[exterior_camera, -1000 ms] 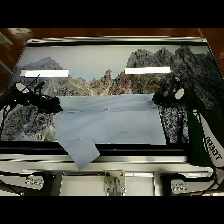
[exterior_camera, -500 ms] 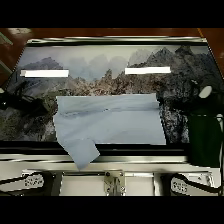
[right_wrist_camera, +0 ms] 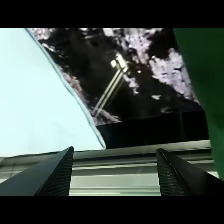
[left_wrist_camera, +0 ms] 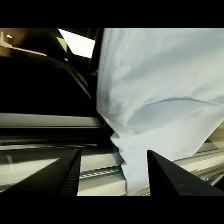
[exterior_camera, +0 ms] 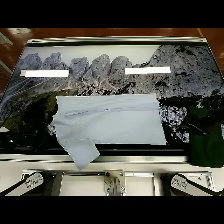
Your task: Fold the shirts.
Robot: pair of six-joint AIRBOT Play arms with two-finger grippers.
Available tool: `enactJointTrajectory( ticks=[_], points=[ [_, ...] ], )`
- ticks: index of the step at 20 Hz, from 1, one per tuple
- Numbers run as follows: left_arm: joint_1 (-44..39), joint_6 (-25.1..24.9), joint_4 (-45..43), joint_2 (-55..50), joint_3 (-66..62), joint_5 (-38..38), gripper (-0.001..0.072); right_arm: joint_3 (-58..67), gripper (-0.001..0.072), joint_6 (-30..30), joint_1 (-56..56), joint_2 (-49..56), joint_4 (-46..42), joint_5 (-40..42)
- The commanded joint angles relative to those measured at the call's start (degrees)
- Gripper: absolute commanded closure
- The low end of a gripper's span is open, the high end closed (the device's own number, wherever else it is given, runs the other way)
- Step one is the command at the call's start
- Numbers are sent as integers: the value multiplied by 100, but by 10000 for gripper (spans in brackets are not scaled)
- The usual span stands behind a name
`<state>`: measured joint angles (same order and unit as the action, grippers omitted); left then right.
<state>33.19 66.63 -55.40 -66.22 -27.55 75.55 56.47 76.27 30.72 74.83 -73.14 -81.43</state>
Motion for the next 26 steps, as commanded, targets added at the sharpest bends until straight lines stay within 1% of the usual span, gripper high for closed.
enactJointTrajectory(
  ticks=[1,3,4,5,11,13,15,16,17,19,21,24,26],
  points=[
    [-310,-146,275,70,518,-455,231,-103,79,-26,96,-11,173,15],
    [-579,-149,597,70,669,-715,225,-103,79,-26,96,-11,170,15],
    [-708,-149,697,70,717,-863,183,-103,79,-26,96,-11,173,17],
    [-804,-146,750,70,741,-962,163,-103,79,-24,96,-11,173,11],
    [-1067,-149,903,-118,778,-1084,164,-103,79,26,96,-11,173,0],
    [-1198,-151,929,-229,793,-1082,183,-140,79,116,96,-11,175,-4],
    [-1307,-256,944,-240,793,-992,413,-402,78,136,96,-11,363,-127],
    [-1322,-433,964,-240,793,-857,583,-649,78,55,96,-11,599,-155],
    [-1320,-553,960,-240,791,-741,665,-951,77,-166,96,-11,872,-140],
    [-1320,-592,957,-240,789,-610,672,-1429,77,-461,96,-11,1021,-39],
    [-1318,-592,957,-238,776,-588,672,-1661,77,-468,96,-11,885,94],
    [-1233,-592,960,-238,776,-610,672,-1860,77,-468,96,-9,1130,293],
    [-1132,-588,960,-236,776,-603,672,-1993,77,-459,96,0,1139,535]
  ],
)
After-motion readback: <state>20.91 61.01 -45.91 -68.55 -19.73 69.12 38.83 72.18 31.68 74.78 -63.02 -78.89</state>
